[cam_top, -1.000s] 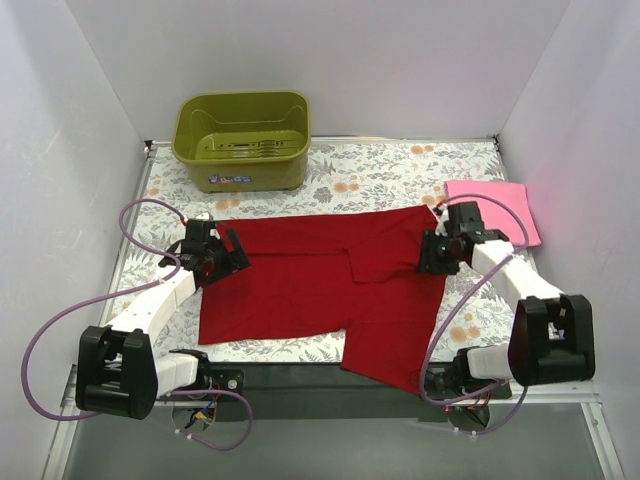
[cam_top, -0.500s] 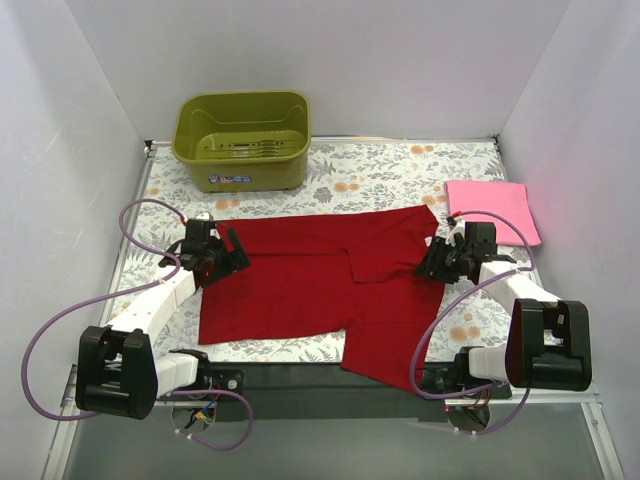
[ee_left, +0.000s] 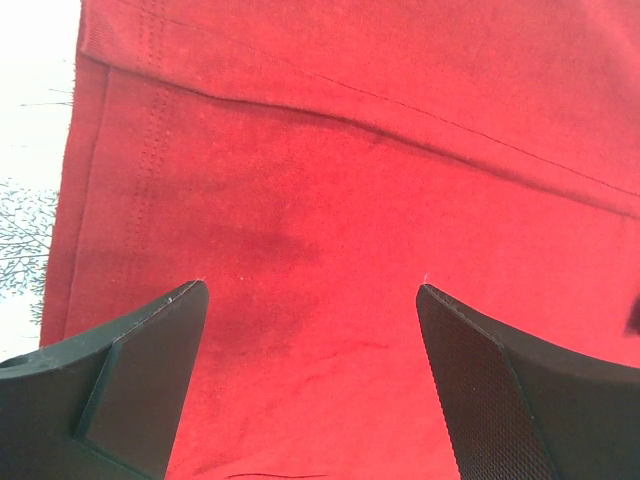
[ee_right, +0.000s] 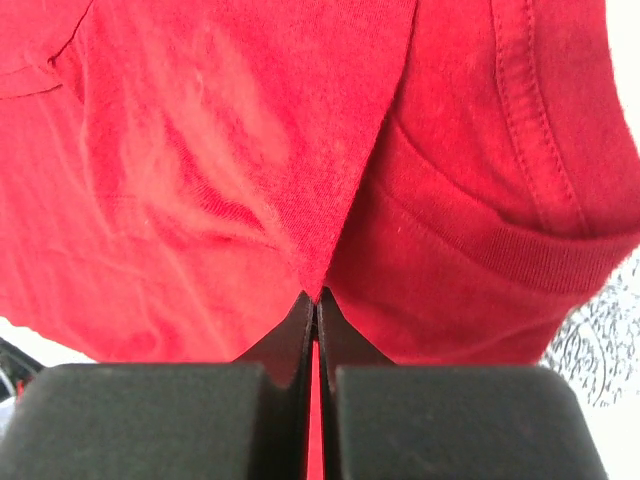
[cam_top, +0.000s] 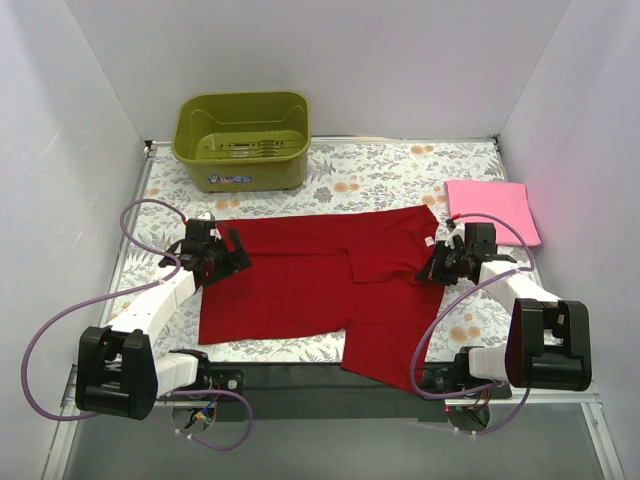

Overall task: Fold and stack the t-shirts
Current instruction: Fold the tshirt

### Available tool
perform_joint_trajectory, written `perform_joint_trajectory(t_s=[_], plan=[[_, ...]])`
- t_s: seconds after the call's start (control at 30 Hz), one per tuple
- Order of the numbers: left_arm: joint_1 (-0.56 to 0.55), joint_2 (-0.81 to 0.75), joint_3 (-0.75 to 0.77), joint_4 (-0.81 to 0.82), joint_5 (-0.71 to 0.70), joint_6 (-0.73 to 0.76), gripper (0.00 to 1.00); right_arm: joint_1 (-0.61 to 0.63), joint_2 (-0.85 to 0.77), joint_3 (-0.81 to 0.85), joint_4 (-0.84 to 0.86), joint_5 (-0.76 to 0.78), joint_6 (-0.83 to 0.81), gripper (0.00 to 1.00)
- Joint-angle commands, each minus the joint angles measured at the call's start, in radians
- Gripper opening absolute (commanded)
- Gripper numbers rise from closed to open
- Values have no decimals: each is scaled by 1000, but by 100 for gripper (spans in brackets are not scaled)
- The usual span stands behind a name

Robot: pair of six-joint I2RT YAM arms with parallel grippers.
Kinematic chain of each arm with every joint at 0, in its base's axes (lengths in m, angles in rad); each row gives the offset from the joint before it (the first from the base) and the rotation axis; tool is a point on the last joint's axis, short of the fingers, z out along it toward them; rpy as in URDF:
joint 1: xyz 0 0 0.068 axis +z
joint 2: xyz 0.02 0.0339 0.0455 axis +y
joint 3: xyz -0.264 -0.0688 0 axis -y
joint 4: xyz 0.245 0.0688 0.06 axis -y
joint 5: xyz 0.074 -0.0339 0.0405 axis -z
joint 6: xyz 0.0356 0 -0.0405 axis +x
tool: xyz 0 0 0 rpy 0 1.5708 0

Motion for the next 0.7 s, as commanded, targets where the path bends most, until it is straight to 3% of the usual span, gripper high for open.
perform_joint_trajectory(t_s=[0.0,0.27,0.5,0.67], plan=[[-5,-31,11,19,20,15,79,-8,-37,68,-119,-6,26,1],[-5,-38,8,20,23,15,79,-68,-27,123,-241,27,20,1],[-5,-32,7,20,26,15,79,-83,-39,134,-250,118,-1,25],[-5,-20,8,20,34,18,79,18,-111,197,-252,188,-21,31]])
